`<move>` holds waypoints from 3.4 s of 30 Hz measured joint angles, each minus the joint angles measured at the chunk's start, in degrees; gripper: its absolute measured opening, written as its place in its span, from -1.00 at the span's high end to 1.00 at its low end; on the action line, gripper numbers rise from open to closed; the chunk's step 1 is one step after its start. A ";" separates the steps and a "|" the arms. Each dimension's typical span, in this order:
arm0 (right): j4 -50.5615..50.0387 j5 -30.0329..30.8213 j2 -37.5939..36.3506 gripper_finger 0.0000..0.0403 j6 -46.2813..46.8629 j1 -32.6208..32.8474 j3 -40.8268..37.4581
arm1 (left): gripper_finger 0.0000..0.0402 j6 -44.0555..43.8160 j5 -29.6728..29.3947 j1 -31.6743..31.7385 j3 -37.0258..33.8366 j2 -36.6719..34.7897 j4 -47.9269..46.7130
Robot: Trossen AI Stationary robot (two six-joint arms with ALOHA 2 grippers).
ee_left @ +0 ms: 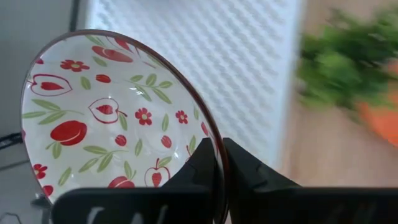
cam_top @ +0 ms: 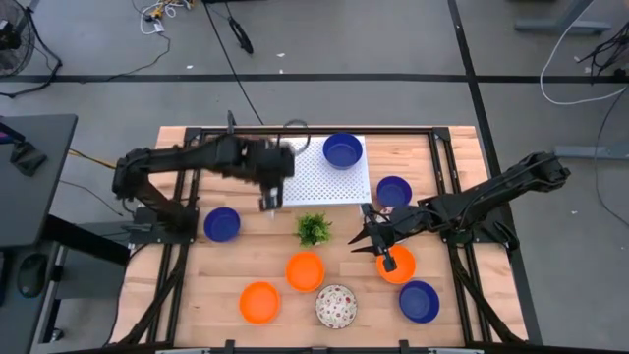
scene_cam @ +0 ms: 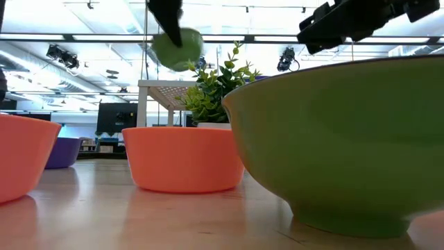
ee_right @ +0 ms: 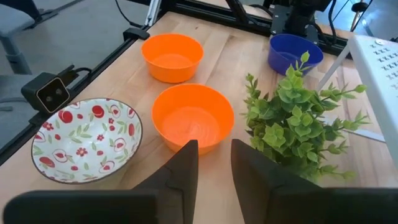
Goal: Pick & Place Mini bowls
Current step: Put the white bowl on the shelf, then put the orange bowl on the shelf
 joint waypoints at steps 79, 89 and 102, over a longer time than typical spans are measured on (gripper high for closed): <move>-33.32 -1.39 -0.41 0.53 37.91 17.35 5.66 | 0.17 -1.84 -5.04 -22.76 -41.19 -14.78 52.72; -34.50 -0.11 8.69 -0.05 39.26 17.21 5.61 | 0.17 1.27 -10.19 -21.43 -41.28 -14.46 60.66; -33.06 3.29 15.68 0.31 41.42 18.08 5.59 | 0.17 2.39 -10.16 -21.78 -39.78 -14.52 59.90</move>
